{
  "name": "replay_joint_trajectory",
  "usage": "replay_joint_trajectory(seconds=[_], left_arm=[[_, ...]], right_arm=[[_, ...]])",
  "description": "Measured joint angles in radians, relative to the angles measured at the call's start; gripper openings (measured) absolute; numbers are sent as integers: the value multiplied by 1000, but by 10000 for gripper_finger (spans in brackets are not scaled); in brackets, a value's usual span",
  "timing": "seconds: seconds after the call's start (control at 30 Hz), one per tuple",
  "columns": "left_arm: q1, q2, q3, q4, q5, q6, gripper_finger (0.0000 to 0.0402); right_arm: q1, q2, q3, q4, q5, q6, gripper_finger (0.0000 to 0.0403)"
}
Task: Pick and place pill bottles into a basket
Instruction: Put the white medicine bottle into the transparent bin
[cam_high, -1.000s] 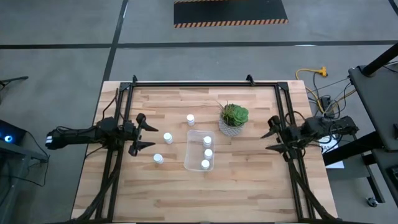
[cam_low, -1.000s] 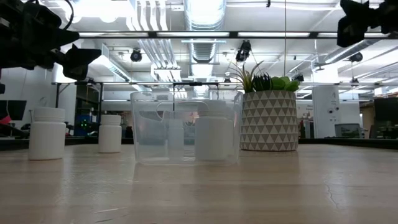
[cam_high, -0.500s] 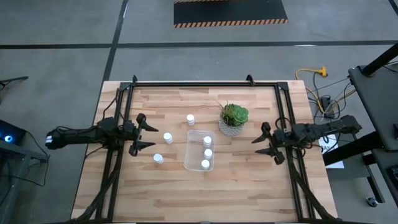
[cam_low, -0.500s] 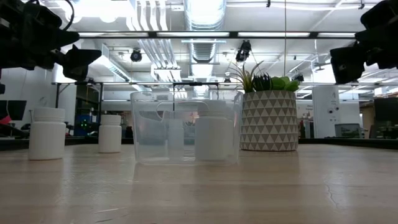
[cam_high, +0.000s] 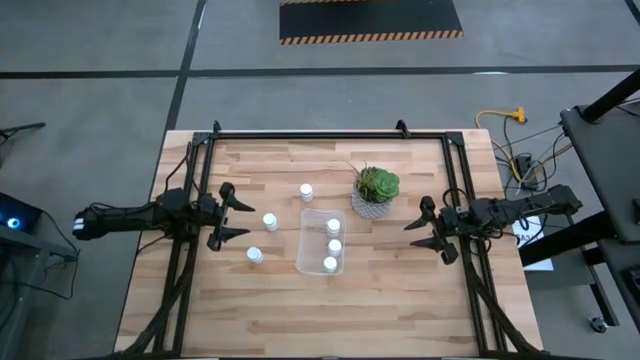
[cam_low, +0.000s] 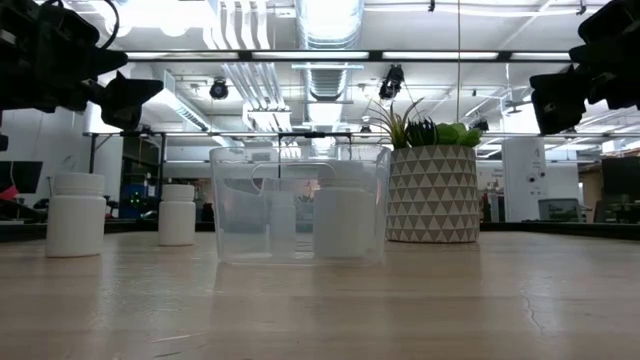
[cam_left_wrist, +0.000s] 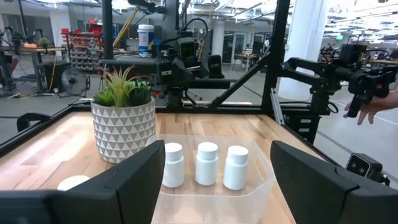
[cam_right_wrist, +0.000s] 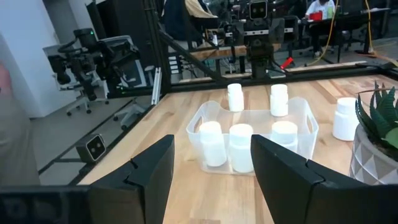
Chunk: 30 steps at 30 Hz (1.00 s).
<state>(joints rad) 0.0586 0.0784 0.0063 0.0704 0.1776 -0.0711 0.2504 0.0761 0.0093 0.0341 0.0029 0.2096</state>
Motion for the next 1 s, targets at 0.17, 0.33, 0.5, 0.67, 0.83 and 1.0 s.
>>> replay_joint_trajectory(seconds=[0.17,0.33,0.5,0.67,0.83,1.0], left_arm=[[0,0,0,0,0,0,274],[0,0,0,0,0,0,274],[0,0,0,0,0,0,274],[0,0,0,0,0,0,274],[0,0,0,3,-2,1,274],[0,12,0,150,-80,-71,274]], right_arm=[[0,0,0,0,0,0,201],[0,0,0,0,0,0,201],[0,0,0,1,-1,0,201],[0,0,0,2,-1,-4,201],[0,0,0,2,-1,-3,201],[0,0,0,2,-1,-3,201]])
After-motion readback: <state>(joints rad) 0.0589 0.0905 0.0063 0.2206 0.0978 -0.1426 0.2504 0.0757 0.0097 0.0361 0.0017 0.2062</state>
